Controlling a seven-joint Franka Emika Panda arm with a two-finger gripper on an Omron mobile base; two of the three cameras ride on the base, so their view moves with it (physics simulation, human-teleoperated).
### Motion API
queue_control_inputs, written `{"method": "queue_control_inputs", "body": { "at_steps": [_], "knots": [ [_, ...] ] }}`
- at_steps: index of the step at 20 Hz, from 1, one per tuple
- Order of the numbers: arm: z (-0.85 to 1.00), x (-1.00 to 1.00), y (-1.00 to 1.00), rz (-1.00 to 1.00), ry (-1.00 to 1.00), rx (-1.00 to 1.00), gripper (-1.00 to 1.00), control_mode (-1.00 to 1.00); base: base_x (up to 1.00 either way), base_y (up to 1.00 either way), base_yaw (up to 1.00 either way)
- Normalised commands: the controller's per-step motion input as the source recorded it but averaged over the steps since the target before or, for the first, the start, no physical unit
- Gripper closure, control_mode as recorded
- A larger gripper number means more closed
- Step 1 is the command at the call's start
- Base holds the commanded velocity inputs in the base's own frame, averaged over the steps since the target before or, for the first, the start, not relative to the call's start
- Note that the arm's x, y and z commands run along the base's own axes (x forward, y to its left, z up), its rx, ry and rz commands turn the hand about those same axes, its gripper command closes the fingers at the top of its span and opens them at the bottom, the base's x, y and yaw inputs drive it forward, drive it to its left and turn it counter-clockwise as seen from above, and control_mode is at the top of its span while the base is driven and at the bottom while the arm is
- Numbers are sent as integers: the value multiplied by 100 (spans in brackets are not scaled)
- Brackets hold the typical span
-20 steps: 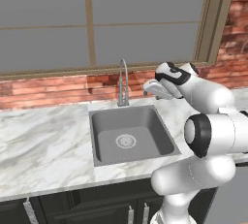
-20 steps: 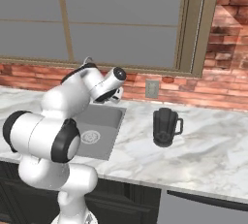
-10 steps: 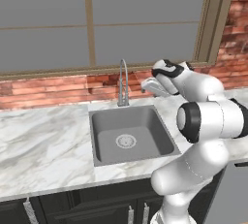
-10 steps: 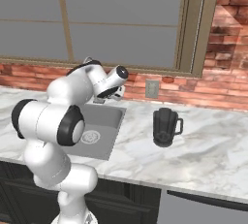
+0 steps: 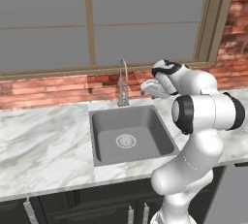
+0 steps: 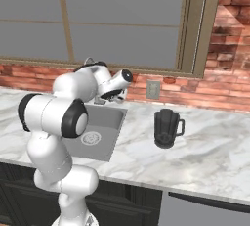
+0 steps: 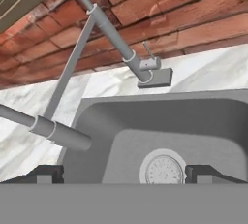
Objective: Turn on the sink faucet and place the jug under the water for a few seconds to fill it up.
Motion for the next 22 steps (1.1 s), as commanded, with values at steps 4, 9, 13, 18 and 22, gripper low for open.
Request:
{"method": "queue_control_inputs", "body": {
  "at_steps": [4, 9, 13, 18, 22],
  "knots": [
    [-18, 19, 13, 3, 0, 0, -100, -100, 0, 0, 0],
    [-1, 33, 17, 0, 0, 0, -100, -100, 0, 0, 0],
    [0, 34, 18, 0, 0, 0, -100, -100, 0, 0, 0],
    [-11, 29, 15, 0, 0, 0, -100, -100, 0, 0, 0],
    [-15, 44, 1, 0, 0, 0, -100, -100, 0, 0, 0]
  ]
}}
